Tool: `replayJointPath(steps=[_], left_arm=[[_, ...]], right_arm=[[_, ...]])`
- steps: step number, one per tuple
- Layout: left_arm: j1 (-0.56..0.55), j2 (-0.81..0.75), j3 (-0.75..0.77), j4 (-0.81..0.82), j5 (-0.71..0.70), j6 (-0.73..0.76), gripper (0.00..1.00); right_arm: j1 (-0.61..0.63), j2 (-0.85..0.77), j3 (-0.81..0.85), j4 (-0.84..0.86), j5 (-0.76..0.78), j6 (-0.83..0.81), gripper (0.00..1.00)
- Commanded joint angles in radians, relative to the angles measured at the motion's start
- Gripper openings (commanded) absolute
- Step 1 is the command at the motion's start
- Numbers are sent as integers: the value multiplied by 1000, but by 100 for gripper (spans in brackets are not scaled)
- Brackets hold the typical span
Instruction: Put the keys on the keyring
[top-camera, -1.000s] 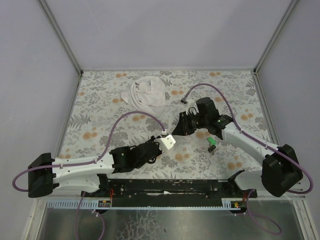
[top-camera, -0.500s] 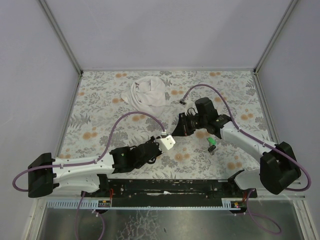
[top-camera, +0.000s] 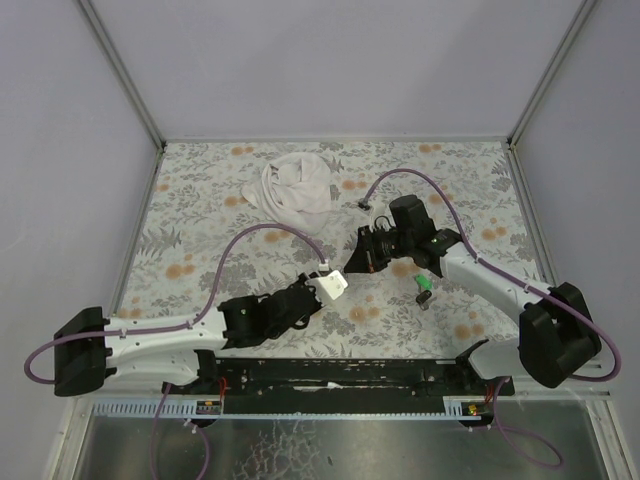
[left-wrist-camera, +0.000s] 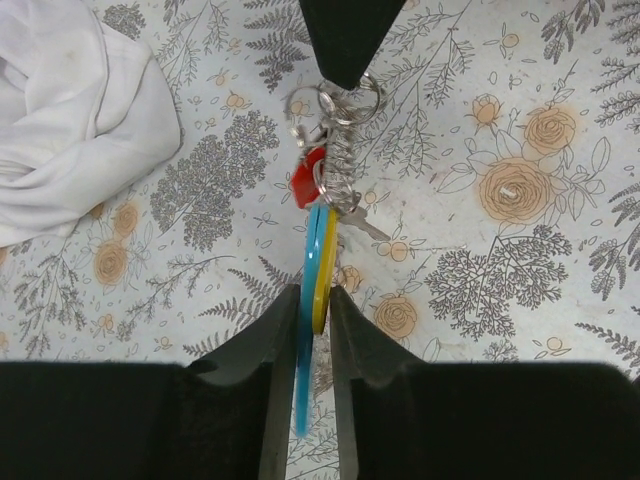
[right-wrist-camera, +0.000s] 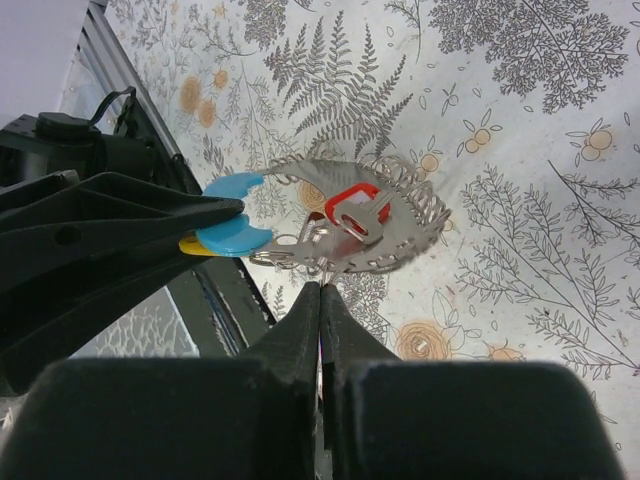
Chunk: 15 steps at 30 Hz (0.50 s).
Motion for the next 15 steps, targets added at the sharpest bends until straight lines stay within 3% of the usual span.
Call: replayJointPath(steps=[1, 10, 15], left_arm=[[-7, -32, -32, 138, -48, -50, 21], [26, -207, -203, 318, -10, -145, 49], [166, -326, -283, 419, 195, -221, 57]], right_arm=[[-4, -2, 26, 29, -23, -59, 0], [13, 32, 73, 8, 6, -157, 0], [39, 48, 104, -25, 81, -238, 0]])
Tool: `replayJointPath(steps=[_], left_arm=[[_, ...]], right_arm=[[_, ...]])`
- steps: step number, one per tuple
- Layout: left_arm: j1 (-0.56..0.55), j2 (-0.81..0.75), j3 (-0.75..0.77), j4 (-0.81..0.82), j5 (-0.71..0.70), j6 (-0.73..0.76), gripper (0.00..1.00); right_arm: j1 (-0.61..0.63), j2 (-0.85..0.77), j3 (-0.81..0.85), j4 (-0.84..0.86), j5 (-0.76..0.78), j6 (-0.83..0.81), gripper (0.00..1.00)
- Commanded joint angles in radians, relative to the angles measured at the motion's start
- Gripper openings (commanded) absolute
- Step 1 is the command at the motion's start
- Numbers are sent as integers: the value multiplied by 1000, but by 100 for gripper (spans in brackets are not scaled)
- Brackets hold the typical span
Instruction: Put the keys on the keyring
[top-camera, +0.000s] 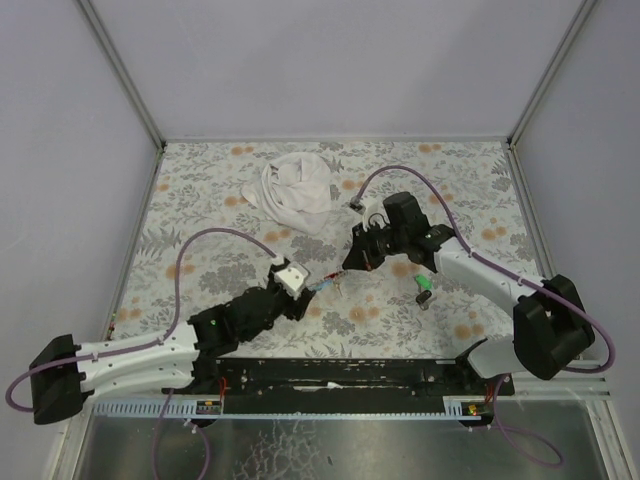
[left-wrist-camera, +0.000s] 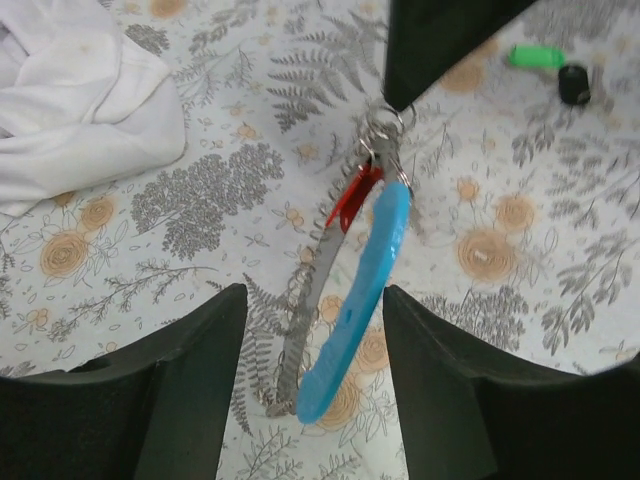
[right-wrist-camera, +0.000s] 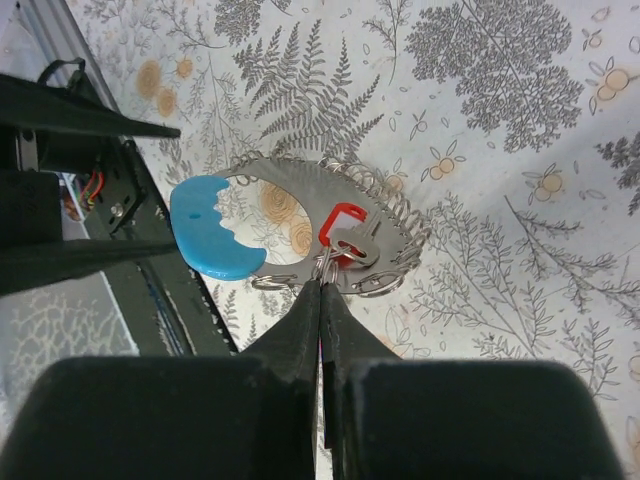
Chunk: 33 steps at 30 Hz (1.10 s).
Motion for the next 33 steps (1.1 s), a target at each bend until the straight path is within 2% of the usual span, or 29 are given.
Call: replayJointPath(steps=[1, 7, 10, 18, 25, 28, 33], left_arm=[[131, -91, -62, 213, 196, -106, 58], [367, -71, -112, 429, 479, -245, 59], [438, -50, -142, 541, 592, -325, 59], [497, 94, -145, 688, 692, -362, 60], [573, 356, -133, 951, 889, -404, 46], [605, 439, -110, 1028, 982, -450, 46], [609, 529, -64, 1063, 1042, -458, 47]], right_arm=[[26, 6, 67, -9, 57, -97, 0], [29, 10, 74, -3, 67, -153, 0], [30, 4, 75, 1, 82, -176, 0], [41, 6, 79, 45, 68, -222, 0], [54, 3, 69, 83, 41, -252, 0], [61, -4, 62, 89, 43, -262, 0], [67, -5, 58, 94, 43, -269, 0]])
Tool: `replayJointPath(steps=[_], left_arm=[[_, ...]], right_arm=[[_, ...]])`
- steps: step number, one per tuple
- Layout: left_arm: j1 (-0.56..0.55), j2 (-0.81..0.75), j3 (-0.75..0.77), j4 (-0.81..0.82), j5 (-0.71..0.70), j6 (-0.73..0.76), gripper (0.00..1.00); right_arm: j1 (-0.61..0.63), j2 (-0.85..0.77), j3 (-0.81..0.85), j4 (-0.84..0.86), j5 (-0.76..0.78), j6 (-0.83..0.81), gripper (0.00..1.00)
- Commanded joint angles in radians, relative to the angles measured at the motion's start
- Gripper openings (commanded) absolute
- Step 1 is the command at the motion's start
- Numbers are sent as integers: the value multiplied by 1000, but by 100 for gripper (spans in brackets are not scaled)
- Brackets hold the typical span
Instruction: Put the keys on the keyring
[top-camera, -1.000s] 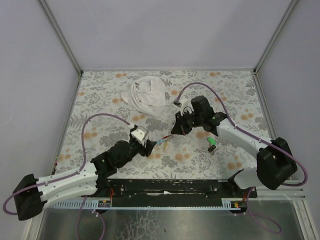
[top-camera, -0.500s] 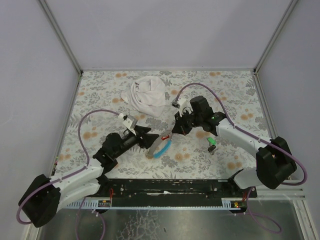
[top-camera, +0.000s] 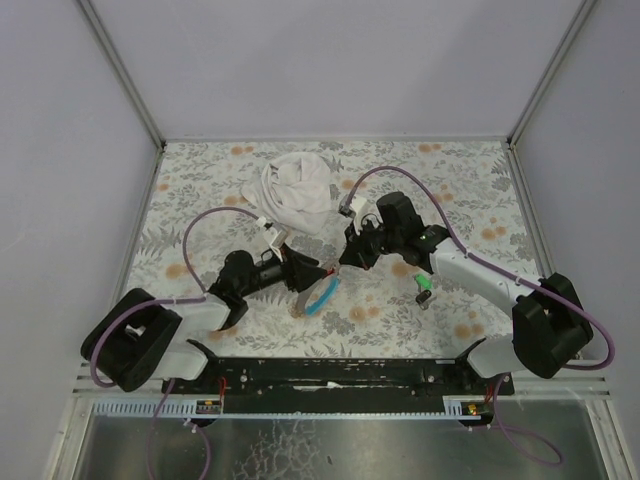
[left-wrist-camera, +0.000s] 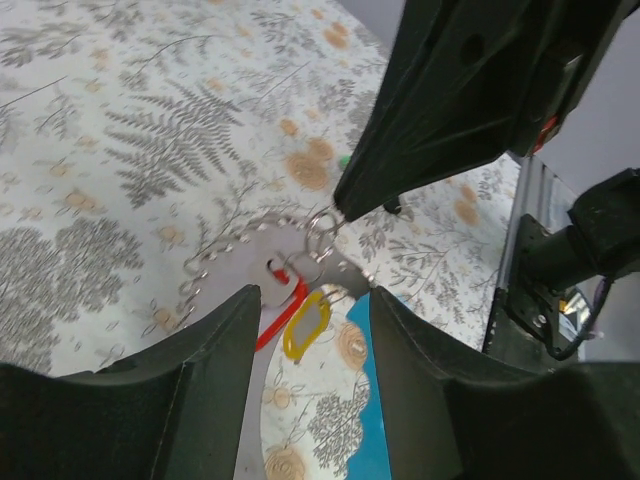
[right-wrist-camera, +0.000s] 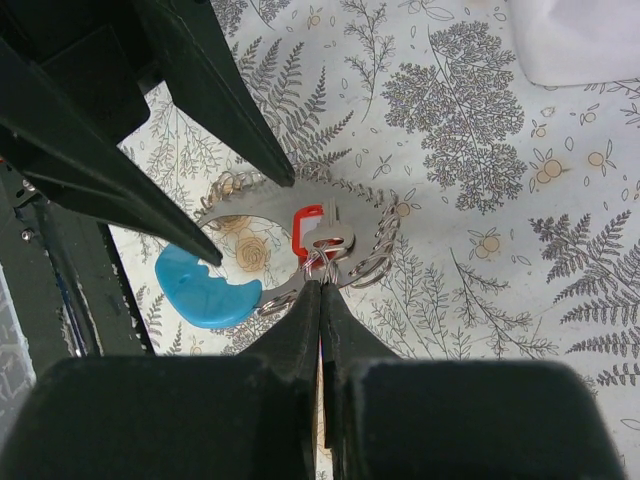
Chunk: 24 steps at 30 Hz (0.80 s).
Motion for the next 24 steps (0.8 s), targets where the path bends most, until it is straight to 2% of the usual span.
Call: replayJointPath(steps=[1, 5, 13, 19, 24], left_arm=[[8, 62, 61, 177, 117, -23, 47], [8, 114, 97, 174, 146, -10, 46], [8, 204, 144, 186, 217, -1, 35], [8, 186, 132, 165, 272, 7, 20], [6, 130, 93, 129, 325, 46, 16]], right_arm=[[17, -19, 34, 58, -36, -27, 0], [22, -21, 34, 59, -40, -32, 0], [23, -27, 31, 64, -40, -33, 0], [23, -29, 30, 65, -6, -33, 0], [23, -37, 22, 84, 9, -28, 0]])
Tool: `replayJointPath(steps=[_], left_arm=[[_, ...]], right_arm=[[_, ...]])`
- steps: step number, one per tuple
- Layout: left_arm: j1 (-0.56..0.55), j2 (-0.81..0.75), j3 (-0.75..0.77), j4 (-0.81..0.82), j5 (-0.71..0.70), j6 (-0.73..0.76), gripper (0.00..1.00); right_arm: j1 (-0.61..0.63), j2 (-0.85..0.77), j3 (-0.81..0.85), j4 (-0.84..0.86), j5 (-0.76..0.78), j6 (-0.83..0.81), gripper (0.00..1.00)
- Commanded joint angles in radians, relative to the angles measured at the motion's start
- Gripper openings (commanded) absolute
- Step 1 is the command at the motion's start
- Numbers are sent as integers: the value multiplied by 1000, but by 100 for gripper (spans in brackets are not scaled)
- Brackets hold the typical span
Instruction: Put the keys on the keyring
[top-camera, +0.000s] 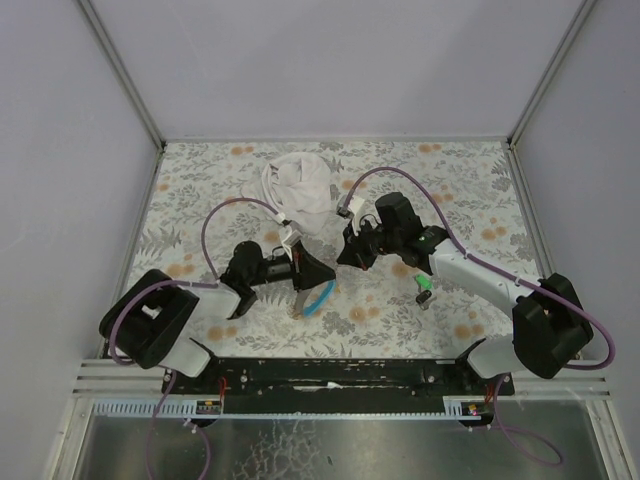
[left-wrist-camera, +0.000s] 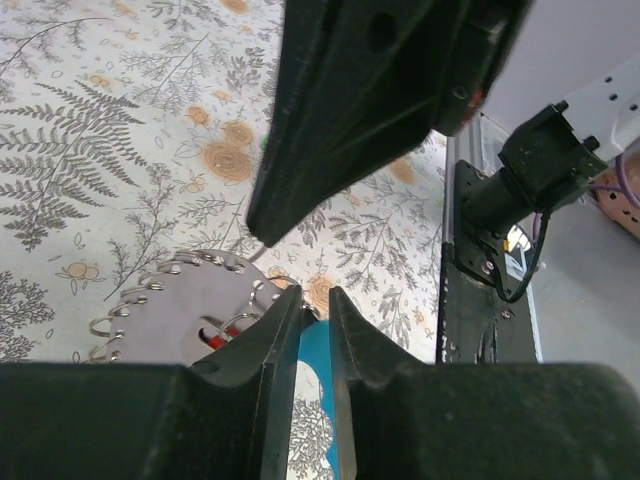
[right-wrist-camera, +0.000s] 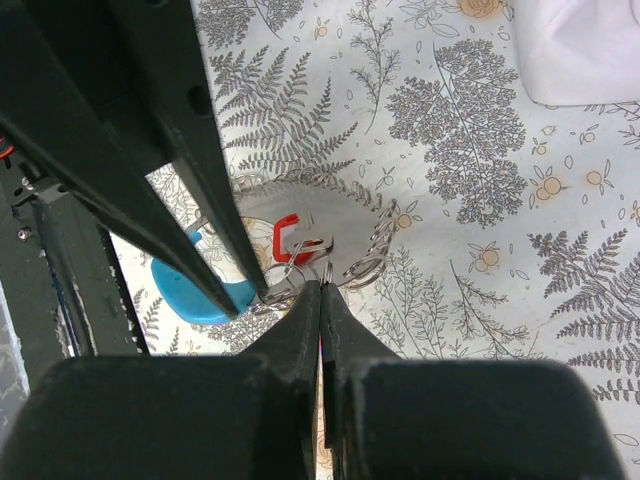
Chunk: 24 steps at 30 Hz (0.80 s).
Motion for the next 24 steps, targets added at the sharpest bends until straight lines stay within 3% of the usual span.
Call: replayJointPath(steps=[1, 9, 18, 21, 24], left_arm=[[0, -65, -22, 12, 94, 59, 16], [-3, -161, -60, -17, 127, 92, 22], [35, -186, -39, -57, -108, 121, 31], [55, -142, -24, -40, -93, 142, 32], [101, -76, -33, 88, -7, 89, 34]], right_arm=[[10, -36, 23, 68, 14, -7, 0], [10, -41, 21, 73, -13, -15, 0], [10, -54, 1, 109, -83, -35, 0], [11, -48, 6, 112, -96, -37, 0], [12, -46, 10, 115, -108, -44, 0]])
